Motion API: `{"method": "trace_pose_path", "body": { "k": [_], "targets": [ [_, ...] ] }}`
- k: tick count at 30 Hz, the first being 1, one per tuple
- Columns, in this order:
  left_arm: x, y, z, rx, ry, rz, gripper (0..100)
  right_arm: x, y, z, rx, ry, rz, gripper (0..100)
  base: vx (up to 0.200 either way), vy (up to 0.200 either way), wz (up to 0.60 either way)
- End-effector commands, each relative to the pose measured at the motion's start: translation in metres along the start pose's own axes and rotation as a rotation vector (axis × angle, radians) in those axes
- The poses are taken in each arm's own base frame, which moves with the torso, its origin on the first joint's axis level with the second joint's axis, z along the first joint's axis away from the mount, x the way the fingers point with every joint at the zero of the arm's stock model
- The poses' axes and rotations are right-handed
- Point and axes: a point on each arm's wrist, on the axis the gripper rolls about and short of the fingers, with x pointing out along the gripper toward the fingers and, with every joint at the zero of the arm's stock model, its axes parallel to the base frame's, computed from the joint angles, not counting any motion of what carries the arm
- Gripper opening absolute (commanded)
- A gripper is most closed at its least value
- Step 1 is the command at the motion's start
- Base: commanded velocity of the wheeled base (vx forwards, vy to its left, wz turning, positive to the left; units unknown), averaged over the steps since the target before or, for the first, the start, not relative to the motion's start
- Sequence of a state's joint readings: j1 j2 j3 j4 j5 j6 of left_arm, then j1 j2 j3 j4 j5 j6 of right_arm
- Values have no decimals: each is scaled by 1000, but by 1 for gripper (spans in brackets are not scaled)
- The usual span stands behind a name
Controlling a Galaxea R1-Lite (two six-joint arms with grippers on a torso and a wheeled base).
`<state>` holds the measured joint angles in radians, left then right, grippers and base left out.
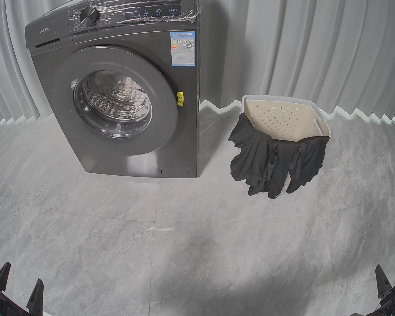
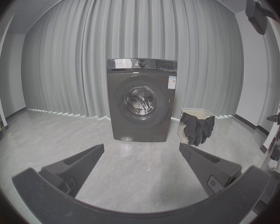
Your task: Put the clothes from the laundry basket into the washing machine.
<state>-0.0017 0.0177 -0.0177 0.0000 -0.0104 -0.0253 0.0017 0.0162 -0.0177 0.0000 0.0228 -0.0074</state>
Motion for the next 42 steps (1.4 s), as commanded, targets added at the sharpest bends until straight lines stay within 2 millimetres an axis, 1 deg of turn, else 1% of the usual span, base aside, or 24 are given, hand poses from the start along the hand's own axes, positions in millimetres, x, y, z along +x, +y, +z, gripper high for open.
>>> {"method": "trace_pose_path", "body": {
  "k": [1, 9, 15, 33, 39, 42],
  "targets": [
    [0, 0, -5, 1, 0, 0, 100, 0, 0, -5, 0, 1, 0, 100, 200, 0, 0],
    [0, 0, -5, 15, 2, -2, 100, 0, 0, -5, -2, 1, 0, 100, 200, 0, 0],
    [0, 0, -5, 16, 2, 0, 100, 0, 0, -5, -2, 1, 0, 100, 0, 0, 0],
    [0, 0, -5, 15, 0, 0, 100, 0, 0, -5, -2, 1, 2, 100, 0, -200, 0],
    [0, 0, -5, 16, 2, 0, 100, 0, 0, -5, -2, 1, 2, 100, 0, 0, -500],
    [0, 0, -5, 15, 2, 0, 100, 0, 0, -5, -2, 1, 2, 100, 0, 0, 0]
  ]
}}
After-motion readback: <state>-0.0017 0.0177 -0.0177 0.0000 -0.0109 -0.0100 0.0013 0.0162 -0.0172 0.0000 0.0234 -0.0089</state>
